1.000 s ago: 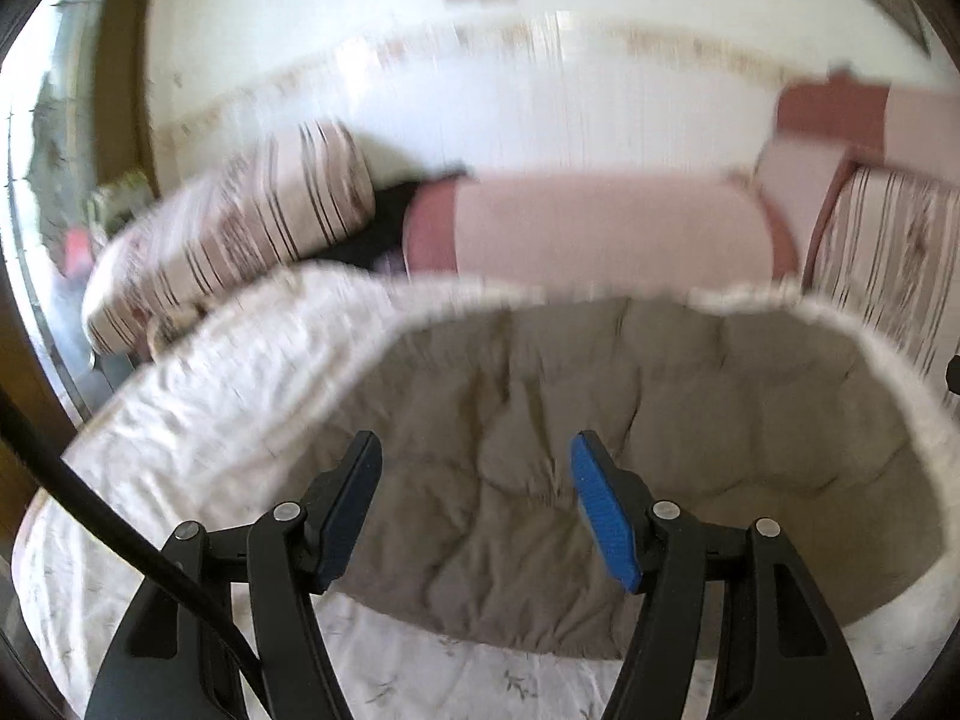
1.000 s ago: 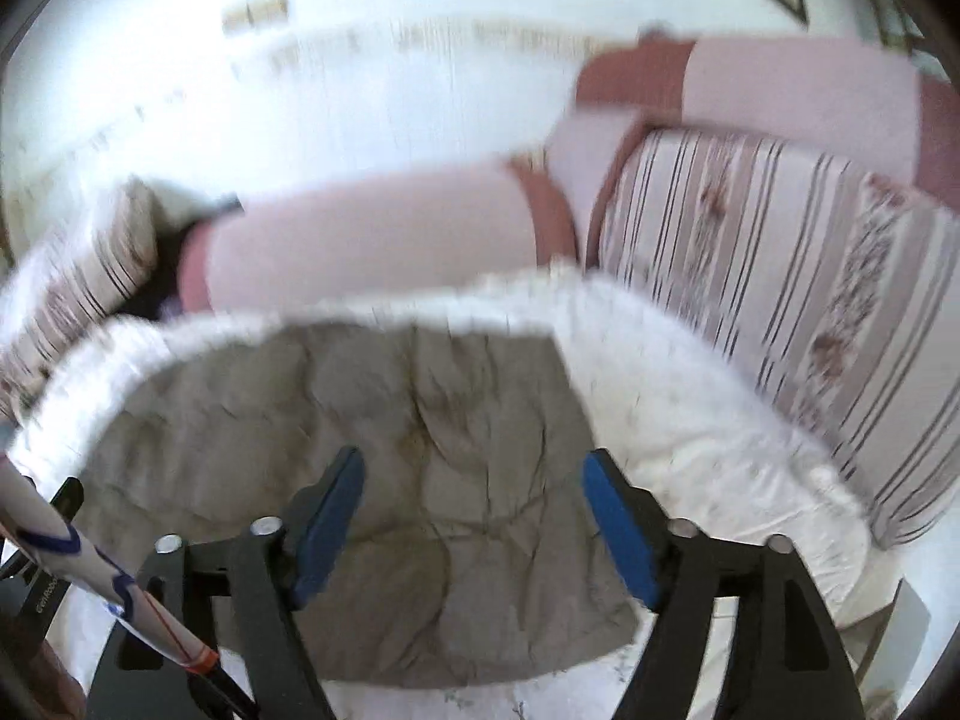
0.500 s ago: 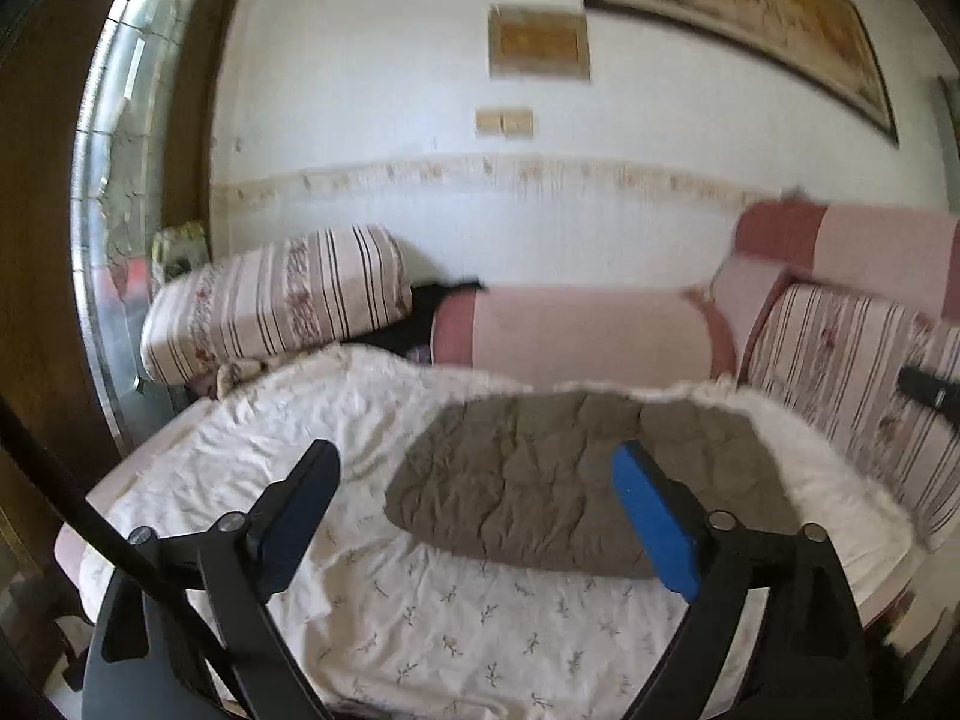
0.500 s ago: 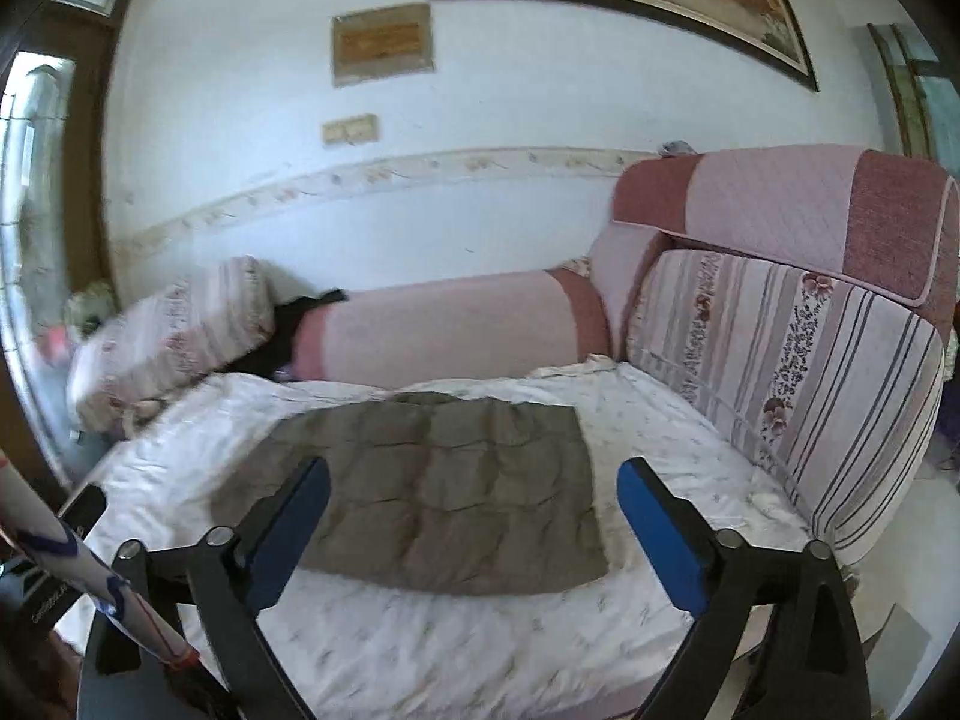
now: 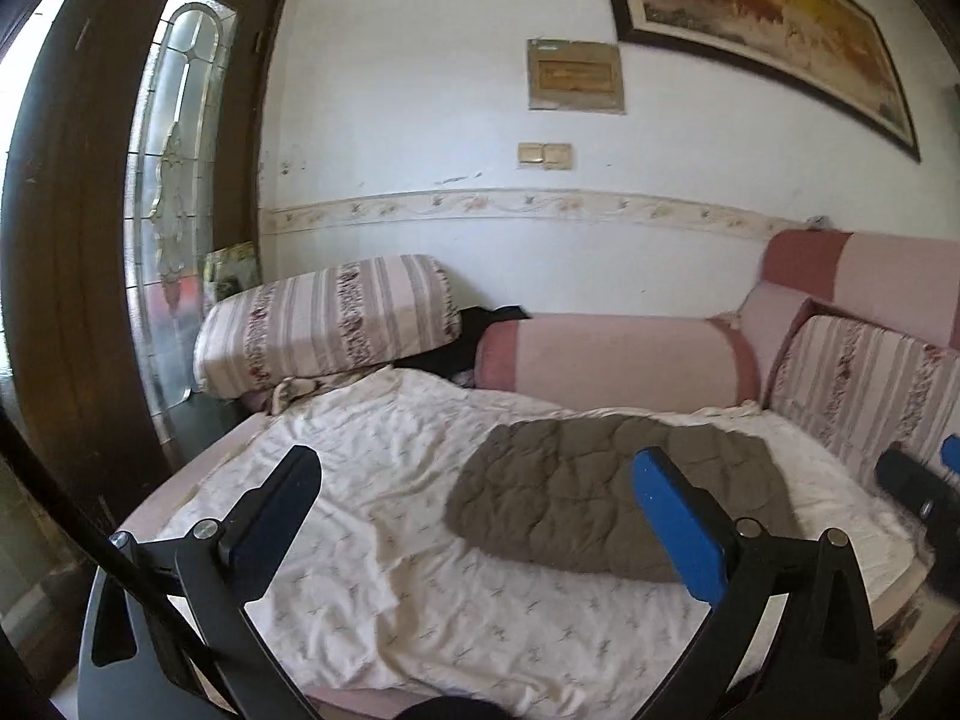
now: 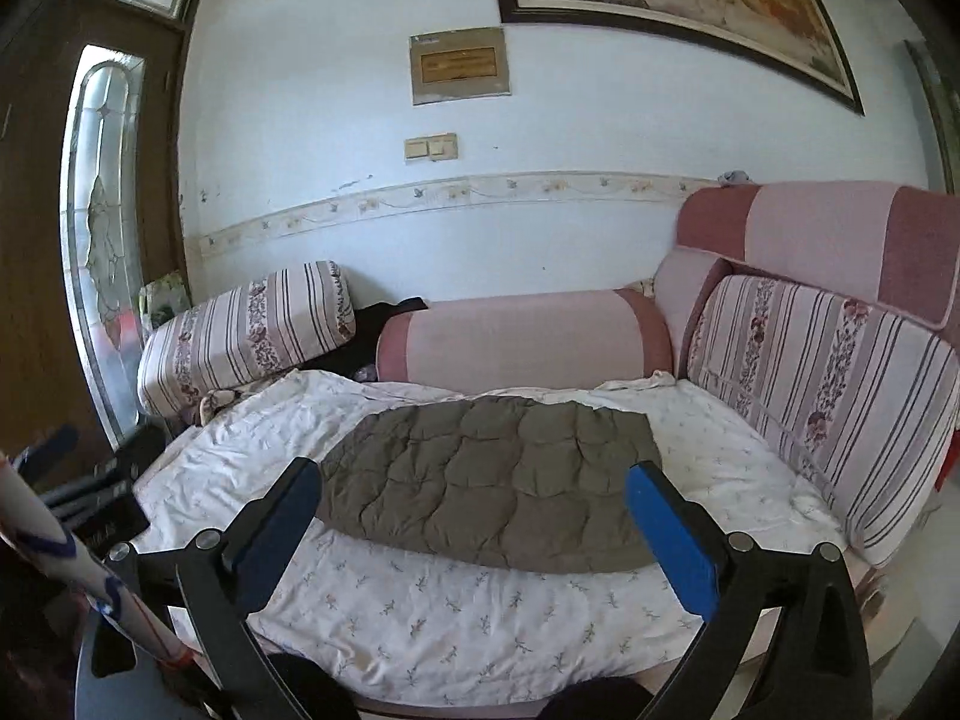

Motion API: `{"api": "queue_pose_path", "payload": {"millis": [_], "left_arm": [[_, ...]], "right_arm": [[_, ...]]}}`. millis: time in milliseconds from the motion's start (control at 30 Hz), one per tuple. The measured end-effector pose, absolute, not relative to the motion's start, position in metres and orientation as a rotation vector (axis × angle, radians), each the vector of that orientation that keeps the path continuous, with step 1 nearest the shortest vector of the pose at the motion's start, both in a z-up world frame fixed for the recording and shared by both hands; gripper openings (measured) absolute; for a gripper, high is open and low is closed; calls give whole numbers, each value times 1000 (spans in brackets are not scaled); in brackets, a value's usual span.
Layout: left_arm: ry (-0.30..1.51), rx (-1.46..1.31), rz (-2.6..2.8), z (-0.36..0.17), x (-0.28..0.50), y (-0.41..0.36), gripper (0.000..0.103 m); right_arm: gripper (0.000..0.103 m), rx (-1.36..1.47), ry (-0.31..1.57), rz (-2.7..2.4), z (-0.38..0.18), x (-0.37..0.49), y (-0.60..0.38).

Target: Fold large clothes

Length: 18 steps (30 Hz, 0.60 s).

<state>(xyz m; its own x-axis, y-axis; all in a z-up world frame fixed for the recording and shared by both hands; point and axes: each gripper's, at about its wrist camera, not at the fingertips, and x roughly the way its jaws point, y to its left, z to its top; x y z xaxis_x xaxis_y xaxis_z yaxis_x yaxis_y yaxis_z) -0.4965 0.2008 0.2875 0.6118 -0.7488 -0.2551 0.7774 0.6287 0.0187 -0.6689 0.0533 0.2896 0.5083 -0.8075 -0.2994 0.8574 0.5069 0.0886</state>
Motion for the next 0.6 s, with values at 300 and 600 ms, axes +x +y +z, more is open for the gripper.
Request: {"api": "queue_pose_path", "payload": {"millis": [300, 600], "left_arm": [[277, 158, -816, 269, -498, 181, 103], [280, 259, -815, 256, -507, 144, 103]], "right_arm": [[103, 209, 257, -1054, 278, -664, 40], [103, 259, 287, -1072, 263, -669, 9]]}}
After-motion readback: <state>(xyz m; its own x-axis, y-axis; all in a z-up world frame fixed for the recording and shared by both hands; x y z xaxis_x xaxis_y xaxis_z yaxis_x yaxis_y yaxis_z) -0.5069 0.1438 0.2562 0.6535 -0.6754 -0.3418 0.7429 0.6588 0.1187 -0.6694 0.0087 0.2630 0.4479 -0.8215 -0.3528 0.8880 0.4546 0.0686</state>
